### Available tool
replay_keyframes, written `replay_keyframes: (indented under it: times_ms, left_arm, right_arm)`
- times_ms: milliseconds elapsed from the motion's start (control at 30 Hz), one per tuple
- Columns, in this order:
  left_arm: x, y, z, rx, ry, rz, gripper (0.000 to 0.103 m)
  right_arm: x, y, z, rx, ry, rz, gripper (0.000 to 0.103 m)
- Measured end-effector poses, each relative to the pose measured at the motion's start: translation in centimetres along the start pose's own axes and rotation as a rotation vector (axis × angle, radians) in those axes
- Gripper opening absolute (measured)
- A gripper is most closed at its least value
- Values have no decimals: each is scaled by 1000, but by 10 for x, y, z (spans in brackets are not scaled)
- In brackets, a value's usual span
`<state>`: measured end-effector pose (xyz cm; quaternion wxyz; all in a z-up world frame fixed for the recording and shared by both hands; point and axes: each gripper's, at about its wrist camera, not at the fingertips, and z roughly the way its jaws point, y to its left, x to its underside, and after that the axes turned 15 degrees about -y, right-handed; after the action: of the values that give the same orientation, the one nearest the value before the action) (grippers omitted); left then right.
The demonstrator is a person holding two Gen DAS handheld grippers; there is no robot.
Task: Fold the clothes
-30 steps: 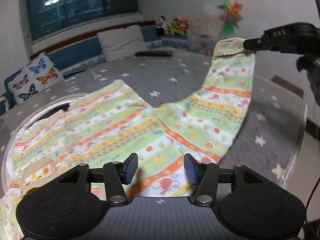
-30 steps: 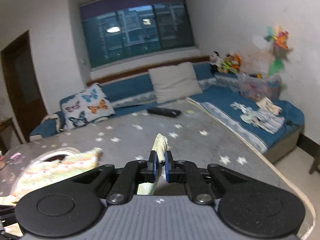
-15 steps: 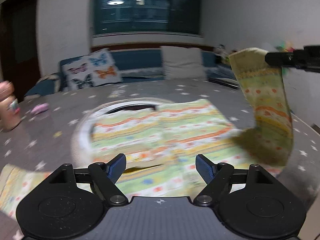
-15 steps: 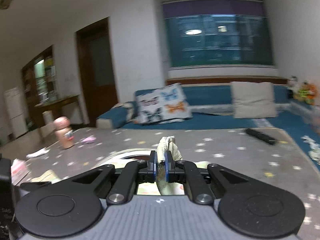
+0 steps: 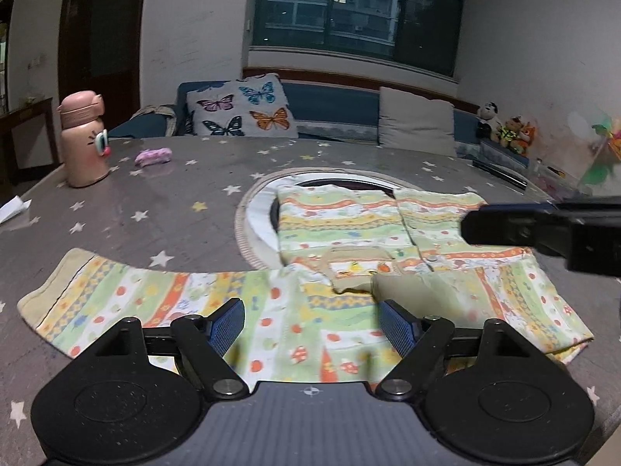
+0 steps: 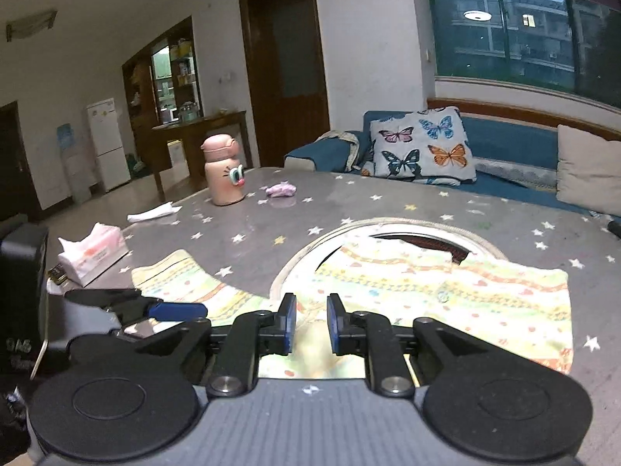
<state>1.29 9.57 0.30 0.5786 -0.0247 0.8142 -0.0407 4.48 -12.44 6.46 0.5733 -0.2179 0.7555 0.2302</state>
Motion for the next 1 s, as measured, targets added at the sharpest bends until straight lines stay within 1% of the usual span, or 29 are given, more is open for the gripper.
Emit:
replay_keyframes:
  times_ms: [133, 167, 267, 400, 467, 533, 567, 733, 900, 1000]
  left_arm:
    - [0, 4, 0, -20, 3, -10, 79]
    - [0, 4, 0, -19, 4, -13, 79]
    - [1, -2, 2, -5, 10, -11, 78]
    - [1, -16, 7, 35, 12, -3, 74]
    - [0, -25, 10, 57, 14, 8, 69]
    - [-1, -32, 15, 76, 17, 18, 67]
    - [-1, -35, 17, 84, 17, 25, 67]
    - [-1, -46, 29, 94, 27, 43, 67]
    - [1, -52, 44, 70, 37, 59, 67]
    - [3, -51, 53, 48, 44, 68, 67]
  right_arm:
    - [11, 12, 2, -38, 33, -11, 16]
    - [13, 5, 1, -22, 44, -17, 16]
    - [28, -21, -15, 59, 96, -18, 16]
    - [57, -58, -32, 177, 170, 44, 16]
    - [70, -70, -38, 215, 192, 69, 16]
    - [80, -79, -43, 248, 213, 82, 15]
    - [84, -85, -45, 252, 214, 89, 14]
    - [72, -91, -41, 259, 178, 62, 15]
    - [60, -104, -16, 271, 140, 51, 15]
    - [62, -110, 3, 283, 146, 44, 16]
